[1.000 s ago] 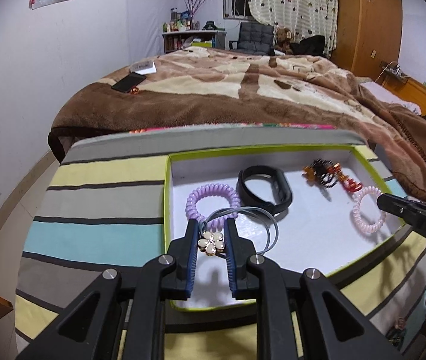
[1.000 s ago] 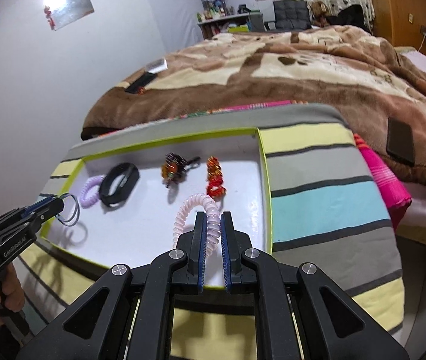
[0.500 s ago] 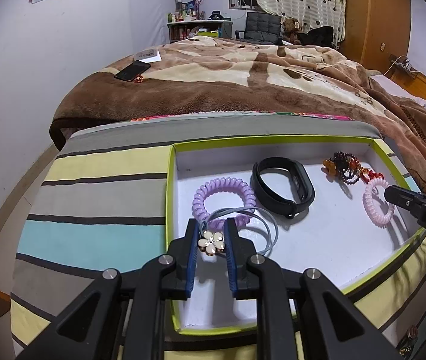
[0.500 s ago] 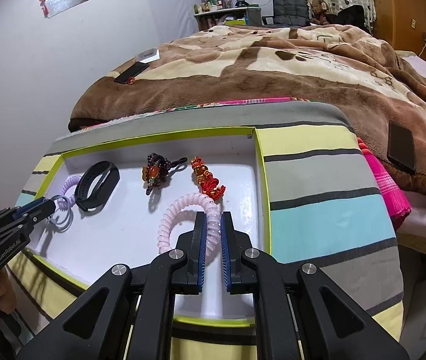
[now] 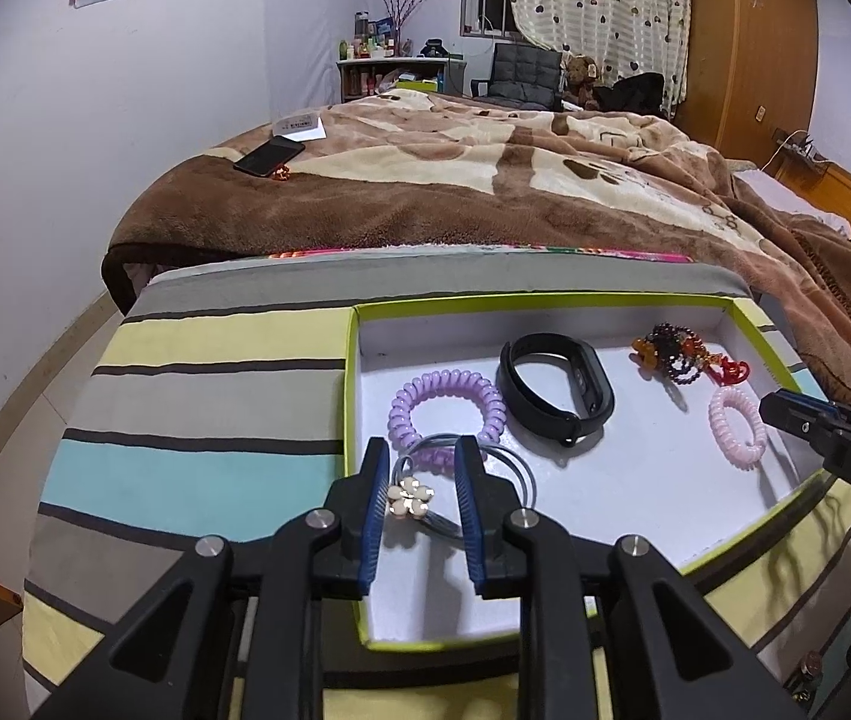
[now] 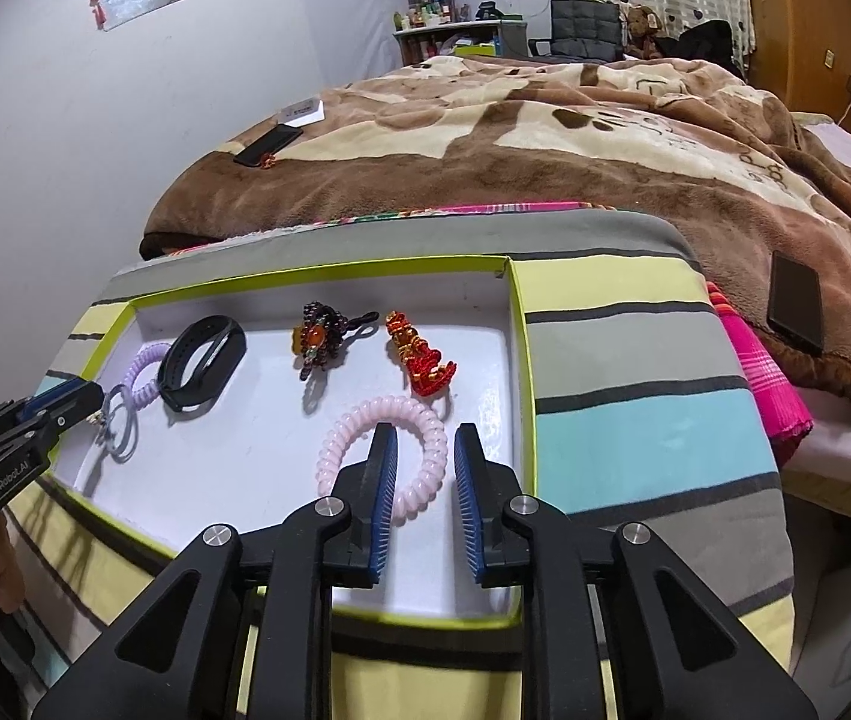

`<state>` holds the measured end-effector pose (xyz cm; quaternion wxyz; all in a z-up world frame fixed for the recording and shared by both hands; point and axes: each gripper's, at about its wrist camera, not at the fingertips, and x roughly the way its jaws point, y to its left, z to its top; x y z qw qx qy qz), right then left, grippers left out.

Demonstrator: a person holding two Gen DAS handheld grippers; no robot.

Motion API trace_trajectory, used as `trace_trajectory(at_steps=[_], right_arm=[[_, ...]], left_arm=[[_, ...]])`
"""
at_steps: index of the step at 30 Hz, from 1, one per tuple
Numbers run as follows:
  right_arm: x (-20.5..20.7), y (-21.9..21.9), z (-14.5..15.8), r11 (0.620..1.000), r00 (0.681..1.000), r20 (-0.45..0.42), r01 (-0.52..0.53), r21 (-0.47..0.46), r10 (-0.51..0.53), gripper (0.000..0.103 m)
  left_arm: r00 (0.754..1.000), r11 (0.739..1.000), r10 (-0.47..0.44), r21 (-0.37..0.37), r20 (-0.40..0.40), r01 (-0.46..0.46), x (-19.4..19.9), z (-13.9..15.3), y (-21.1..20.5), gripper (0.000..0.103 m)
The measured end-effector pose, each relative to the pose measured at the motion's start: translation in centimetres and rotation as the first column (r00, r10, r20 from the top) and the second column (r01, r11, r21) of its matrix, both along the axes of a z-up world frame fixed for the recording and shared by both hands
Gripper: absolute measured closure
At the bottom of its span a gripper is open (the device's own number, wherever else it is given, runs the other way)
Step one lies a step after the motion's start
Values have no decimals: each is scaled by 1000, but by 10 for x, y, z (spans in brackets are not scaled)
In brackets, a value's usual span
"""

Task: Organize jewelry
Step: 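Open both tools and move them back to the remaining jewelry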

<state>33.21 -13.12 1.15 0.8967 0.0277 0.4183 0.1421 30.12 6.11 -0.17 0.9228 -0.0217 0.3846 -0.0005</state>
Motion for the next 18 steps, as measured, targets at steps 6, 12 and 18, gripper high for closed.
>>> trace_trajectory(at_steps=[6,12,18], right_arm=[[-29,0,16,1000,999,43,-23,18,23,82],[-74,-1,31,998,995,89,-56,32,53,82],[-128,-6,39,995,989,126,-86,56,78,82]], left_arm=[[999,1000,-17,-1,47,18,-25,15,-3,80],[995,999,-42,-17,90,44,-61,27,-7,80],[992,997,-55,-40,117,60,-105,30,-11,80]])
